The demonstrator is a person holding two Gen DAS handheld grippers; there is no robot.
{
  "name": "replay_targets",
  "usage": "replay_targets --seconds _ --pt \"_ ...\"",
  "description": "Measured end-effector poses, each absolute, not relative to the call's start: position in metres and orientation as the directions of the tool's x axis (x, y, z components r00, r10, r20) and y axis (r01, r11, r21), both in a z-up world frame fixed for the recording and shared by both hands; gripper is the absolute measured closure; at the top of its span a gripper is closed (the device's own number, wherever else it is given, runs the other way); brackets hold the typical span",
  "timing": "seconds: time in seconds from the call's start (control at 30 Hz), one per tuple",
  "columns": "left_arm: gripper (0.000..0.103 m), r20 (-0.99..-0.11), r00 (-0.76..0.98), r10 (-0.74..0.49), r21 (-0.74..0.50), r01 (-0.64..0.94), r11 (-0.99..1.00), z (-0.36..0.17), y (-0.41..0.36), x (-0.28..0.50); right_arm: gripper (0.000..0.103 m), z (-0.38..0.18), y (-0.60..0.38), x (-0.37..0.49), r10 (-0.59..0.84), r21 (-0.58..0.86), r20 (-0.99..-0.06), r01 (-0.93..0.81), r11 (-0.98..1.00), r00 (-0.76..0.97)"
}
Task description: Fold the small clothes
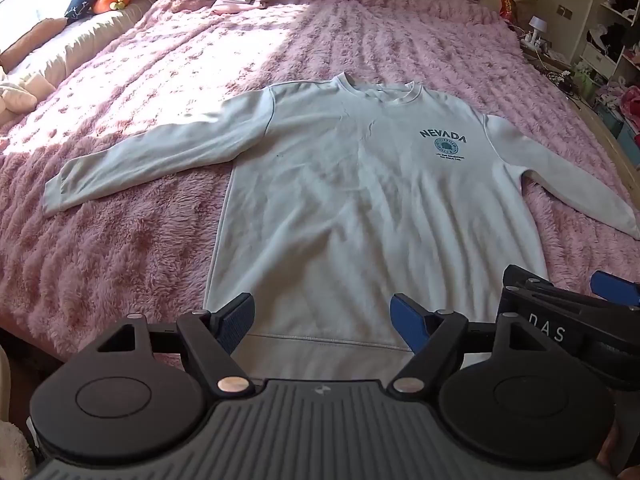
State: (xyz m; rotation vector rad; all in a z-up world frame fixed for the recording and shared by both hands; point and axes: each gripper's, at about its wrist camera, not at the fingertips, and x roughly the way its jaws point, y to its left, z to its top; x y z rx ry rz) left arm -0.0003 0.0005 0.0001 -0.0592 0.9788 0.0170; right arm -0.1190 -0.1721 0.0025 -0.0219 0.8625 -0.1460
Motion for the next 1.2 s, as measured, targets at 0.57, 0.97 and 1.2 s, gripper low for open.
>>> replay_targets --seconds 0.57,0.97,1.2 --pt "0.013 -0.845 0.535 -0.008 -0.038 -0.046 0.998 -0.008 -0.007 -0.005 0.020 0.002 -0.172 -0.121 -0.137 -0.084 -0.754 0.113 0.990 0.642" --pt "0.013 -0.853 0.522 -0.018 -0.043 -0.036 0.998 -0.007 -0.007 -0.004 0.020 0.004 -0.171 -0.124 -0.139 -0.089 -0.748 0.110 0.990 0.649" --pt "0.012 -0.853 0.522 -0.018 -0.043 -0.036 0.998 -0.008 -0.009 -0.005 0.020 0.003 -0.171 -0.126 -0.137 -0.089 -0.749 0.107 0.990 0.648"
